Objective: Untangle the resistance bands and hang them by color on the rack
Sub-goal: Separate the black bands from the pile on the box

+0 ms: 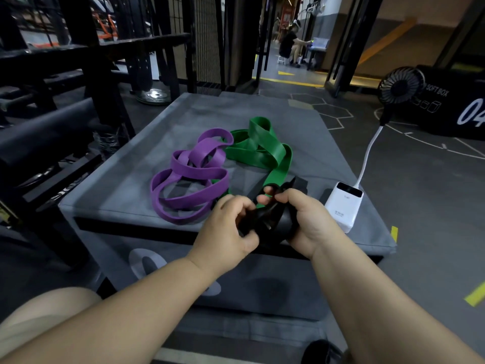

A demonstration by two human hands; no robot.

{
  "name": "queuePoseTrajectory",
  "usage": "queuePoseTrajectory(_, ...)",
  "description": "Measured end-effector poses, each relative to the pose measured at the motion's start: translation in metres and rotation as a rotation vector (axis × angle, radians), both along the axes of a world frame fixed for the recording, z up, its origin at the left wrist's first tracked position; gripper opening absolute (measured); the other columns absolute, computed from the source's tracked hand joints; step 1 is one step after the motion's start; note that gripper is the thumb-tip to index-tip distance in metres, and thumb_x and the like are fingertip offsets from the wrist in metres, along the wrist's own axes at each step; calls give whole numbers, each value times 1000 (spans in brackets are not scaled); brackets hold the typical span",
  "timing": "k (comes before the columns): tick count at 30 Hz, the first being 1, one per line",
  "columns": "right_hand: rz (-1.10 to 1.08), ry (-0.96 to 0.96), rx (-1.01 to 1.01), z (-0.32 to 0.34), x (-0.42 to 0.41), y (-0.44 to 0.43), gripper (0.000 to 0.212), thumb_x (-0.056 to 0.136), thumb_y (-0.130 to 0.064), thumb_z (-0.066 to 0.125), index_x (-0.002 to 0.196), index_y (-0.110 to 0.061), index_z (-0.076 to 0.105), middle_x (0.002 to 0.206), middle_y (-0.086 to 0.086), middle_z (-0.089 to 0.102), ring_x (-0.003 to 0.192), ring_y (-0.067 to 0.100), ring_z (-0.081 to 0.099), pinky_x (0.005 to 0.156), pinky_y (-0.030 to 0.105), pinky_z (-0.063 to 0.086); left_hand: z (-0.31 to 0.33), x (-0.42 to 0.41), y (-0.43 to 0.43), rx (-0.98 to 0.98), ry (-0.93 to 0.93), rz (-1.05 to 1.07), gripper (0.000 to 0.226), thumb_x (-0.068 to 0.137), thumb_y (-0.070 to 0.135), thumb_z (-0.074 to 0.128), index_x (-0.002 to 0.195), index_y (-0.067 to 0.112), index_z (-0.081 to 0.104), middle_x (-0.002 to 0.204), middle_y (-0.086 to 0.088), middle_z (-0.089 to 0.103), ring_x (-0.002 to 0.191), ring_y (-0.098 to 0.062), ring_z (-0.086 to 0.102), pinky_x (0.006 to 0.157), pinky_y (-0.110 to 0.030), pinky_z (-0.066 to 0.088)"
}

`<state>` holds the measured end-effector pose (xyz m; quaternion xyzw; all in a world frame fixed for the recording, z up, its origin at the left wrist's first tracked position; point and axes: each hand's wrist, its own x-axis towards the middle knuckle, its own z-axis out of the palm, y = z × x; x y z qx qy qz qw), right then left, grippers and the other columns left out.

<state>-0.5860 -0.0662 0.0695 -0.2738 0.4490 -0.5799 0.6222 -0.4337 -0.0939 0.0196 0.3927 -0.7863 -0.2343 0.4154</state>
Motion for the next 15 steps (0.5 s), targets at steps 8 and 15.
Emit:
queuePoseTrajectory(8,41,116,2,4,0,4,17,92,-1,46,92,-1,62,68,12,69,58,24,67,54,32,57,10,4,-1,373,176,-176,55,83,59,49,82,8,66,82,-3,62,80,-9,58,76,-27,44)
queuePoseTrajectory(15,265,315,40,-5,5,9,21,75,-8,55,86,6,66,81,21,69,89,36,55,82,42,46,15,6,-8,319,182,-153,21,89,16,66,96,33,57,96,4,64,88,-6,62,76,-20,51)
